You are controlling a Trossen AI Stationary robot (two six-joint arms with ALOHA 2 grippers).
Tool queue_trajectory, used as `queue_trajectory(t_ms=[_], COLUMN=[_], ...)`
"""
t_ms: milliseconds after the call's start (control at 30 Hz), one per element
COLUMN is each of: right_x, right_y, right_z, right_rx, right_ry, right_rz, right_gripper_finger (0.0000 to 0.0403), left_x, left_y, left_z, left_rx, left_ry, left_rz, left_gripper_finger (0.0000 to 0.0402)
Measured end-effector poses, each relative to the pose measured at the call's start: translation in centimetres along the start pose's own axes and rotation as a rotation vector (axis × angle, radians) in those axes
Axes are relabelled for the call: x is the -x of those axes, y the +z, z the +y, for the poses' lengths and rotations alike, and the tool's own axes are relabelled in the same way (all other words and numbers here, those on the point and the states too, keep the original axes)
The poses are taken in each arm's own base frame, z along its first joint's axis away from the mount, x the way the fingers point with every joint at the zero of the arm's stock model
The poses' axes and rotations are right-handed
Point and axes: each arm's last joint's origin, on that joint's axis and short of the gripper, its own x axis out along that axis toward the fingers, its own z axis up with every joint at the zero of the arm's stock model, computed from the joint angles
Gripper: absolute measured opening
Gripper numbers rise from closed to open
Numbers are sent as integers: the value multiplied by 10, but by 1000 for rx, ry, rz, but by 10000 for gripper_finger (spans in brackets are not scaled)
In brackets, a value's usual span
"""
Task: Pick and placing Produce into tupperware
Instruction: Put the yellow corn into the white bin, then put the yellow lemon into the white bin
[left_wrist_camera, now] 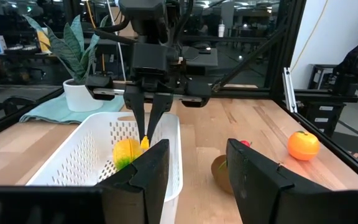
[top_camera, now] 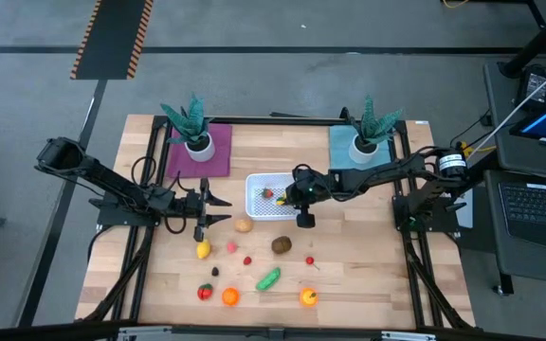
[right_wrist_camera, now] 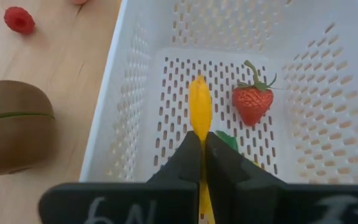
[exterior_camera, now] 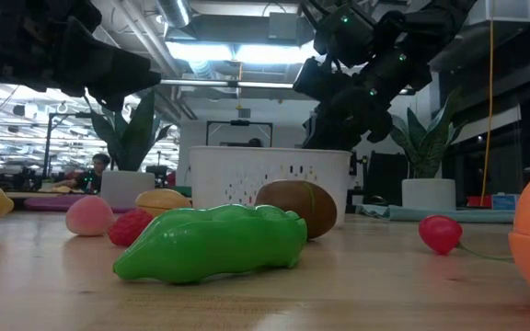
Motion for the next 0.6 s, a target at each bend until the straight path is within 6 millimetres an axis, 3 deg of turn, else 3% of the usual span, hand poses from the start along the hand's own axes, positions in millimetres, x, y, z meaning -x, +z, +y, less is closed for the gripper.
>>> queue_trajectory(t_ms=[600], right_x=[0], right_y=[1], right_z=[-1], right_rx=[-5], right_ry=[-10], right_rz=[-16], right_gripper_finger=[147], left_x=[0], left_y=[-1], left_z=[0], left_rx=[-2], left_ry=[0], left_rz=[5], left_gripper_finger=[151])
